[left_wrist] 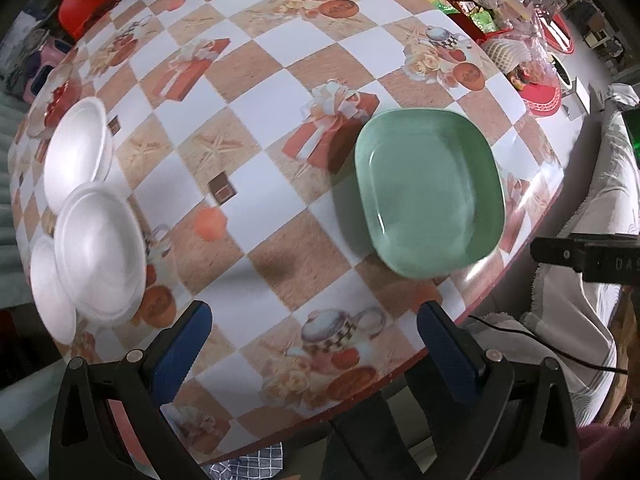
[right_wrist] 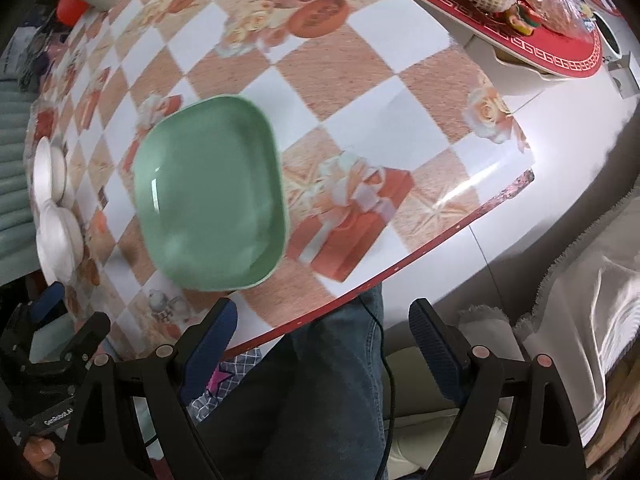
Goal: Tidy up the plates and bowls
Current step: 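Move both open grippers to the rim of the mint-green plate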
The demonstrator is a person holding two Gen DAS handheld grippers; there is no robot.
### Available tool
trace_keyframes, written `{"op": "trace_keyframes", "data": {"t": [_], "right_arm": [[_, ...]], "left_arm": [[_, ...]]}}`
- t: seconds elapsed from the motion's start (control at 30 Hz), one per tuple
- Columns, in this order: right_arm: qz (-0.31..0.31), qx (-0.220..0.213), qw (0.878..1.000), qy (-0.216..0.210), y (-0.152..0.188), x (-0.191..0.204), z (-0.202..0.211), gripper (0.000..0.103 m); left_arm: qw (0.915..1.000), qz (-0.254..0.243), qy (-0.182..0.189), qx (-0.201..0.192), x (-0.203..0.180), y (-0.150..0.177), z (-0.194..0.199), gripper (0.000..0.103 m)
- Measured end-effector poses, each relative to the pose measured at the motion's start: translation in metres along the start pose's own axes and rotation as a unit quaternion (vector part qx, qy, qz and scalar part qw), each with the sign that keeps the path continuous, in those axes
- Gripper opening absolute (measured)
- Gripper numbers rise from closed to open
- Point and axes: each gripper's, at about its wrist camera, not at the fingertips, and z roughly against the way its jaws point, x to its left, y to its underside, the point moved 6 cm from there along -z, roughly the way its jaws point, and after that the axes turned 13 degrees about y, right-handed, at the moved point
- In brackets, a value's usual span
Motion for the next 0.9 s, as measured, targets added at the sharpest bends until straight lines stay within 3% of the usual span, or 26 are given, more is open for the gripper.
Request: {"op": "trace_keyframes", "data": {"t": [0.47, 0.9], "right_arm": [[0.044, 0.000, 0.997, 0.062, -0.035, 0.007, -0.035, 0.089], [0.124, -0.039, 0.983, 0.129, -0.066, 0.026, -0.044, 0.089]], "left_arm": [[0.9995, 0.026, -0.014, 0.007, -0.008, -0.048, -0.054, 0.102], [0.9974, 0.071, 0.016, 0.005, -0.021, -0.053, -0.088, 0.102]]}}
